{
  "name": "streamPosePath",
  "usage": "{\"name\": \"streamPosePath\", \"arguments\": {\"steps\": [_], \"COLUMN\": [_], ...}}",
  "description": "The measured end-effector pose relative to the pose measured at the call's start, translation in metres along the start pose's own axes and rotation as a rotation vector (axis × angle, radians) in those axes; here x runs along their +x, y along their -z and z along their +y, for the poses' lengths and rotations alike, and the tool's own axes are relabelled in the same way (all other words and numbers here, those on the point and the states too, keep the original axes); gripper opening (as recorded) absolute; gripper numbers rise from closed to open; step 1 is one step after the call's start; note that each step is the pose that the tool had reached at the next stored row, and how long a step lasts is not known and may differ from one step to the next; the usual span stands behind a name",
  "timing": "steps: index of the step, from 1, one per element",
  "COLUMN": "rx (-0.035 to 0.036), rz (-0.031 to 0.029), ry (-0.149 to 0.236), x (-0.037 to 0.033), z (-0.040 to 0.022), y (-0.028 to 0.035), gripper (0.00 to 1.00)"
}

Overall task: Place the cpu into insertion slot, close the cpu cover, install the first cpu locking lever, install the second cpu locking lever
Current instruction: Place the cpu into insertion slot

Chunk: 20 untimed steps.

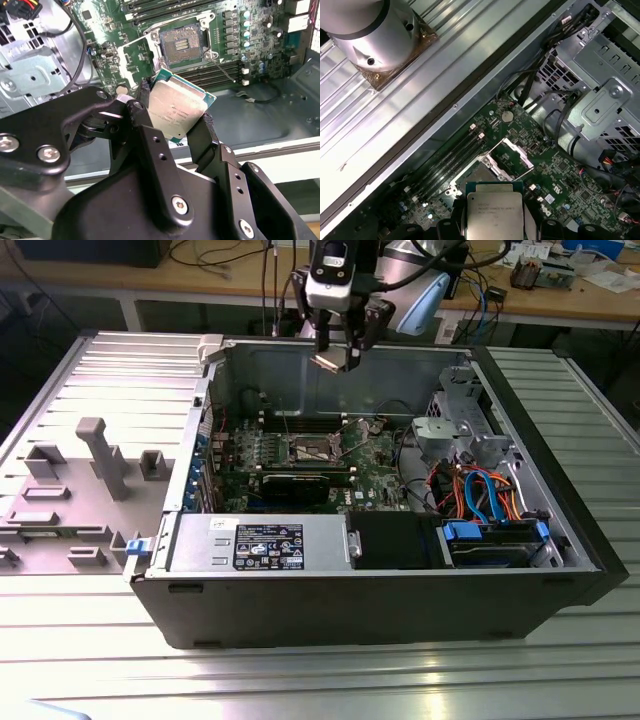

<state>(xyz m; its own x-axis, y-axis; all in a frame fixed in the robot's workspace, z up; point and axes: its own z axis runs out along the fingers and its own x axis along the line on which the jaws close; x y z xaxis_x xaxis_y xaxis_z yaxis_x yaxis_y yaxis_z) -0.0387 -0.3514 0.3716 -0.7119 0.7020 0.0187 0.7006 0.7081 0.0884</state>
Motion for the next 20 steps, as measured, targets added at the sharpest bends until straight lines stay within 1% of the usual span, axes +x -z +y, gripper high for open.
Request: {"name": "streamPosePath", "arguments": {"steps": [3, 6, 20], "rx": [-0.0005, -0.0008, -0.001], "rz": [-0.0027, -0.0041, -0.0046], "ry": [-0.031, -0.047, -0.052], "x": [0.0, 0.0, 0.0], "z": [0.0, 0.0, 0.0], "y": [-0.0002, -0.0003, -0.0003], "gripper": [0.55, 0.55, 0.55]}}
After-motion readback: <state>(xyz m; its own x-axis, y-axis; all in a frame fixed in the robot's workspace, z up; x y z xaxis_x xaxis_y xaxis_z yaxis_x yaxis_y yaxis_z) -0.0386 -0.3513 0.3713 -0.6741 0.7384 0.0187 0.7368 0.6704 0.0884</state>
